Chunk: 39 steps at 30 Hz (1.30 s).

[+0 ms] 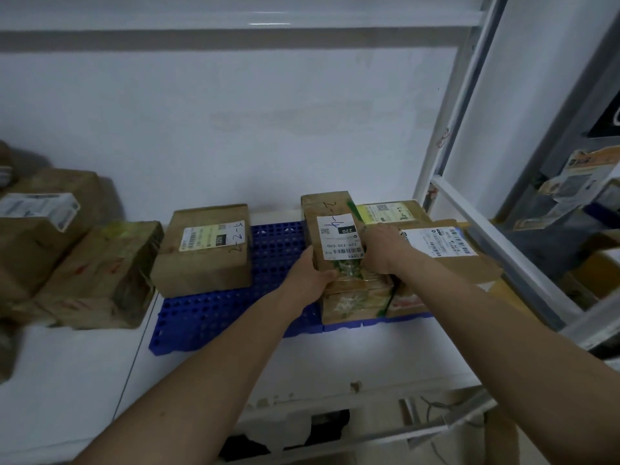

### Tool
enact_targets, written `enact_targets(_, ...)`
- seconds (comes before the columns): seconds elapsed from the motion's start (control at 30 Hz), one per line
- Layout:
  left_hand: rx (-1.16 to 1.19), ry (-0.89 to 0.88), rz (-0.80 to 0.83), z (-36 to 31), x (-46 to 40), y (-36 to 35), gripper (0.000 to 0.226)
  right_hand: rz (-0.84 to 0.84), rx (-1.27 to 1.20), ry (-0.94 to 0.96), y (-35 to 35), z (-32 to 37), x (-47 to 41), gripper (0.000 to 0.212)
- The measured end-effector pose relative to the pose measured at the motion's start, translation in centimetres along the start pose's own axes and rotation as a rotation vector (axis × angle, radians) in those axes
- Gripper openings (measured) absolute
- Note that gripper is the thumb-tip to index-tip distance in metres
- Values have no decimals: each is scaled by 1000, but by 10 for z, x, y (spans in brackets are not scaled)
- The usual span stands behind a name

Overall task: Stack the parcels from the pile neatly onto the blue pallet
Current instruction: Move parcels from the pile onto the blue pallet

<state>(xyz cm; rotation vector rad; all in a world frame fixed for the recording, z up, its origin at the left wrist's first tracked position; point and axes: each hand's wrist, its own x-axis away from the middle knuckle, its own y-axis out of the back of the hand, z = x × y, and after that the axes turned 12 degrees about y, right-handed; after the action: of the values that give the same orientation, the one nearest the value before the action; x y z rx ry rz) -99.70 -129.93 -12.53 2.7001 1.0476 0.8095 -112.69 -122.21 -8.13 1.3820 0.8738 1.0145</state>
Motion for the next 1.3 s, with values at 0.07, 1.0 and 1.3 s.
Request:
enact_targets(0.07, -98, -1, -78, 2, 0, 14, 64, 1, 22, -5, 6, 8, -5, 37)
enact_targets(1.0, -437, 38, -755, 119, 144, 400, 49, -11, -495, 489, 22, 419, -121, 32)
enact_targets(1.3, -581, -147, -603, 126, 128, 440, 51, -155, -1012, 107, 23, 494, -148, 23)
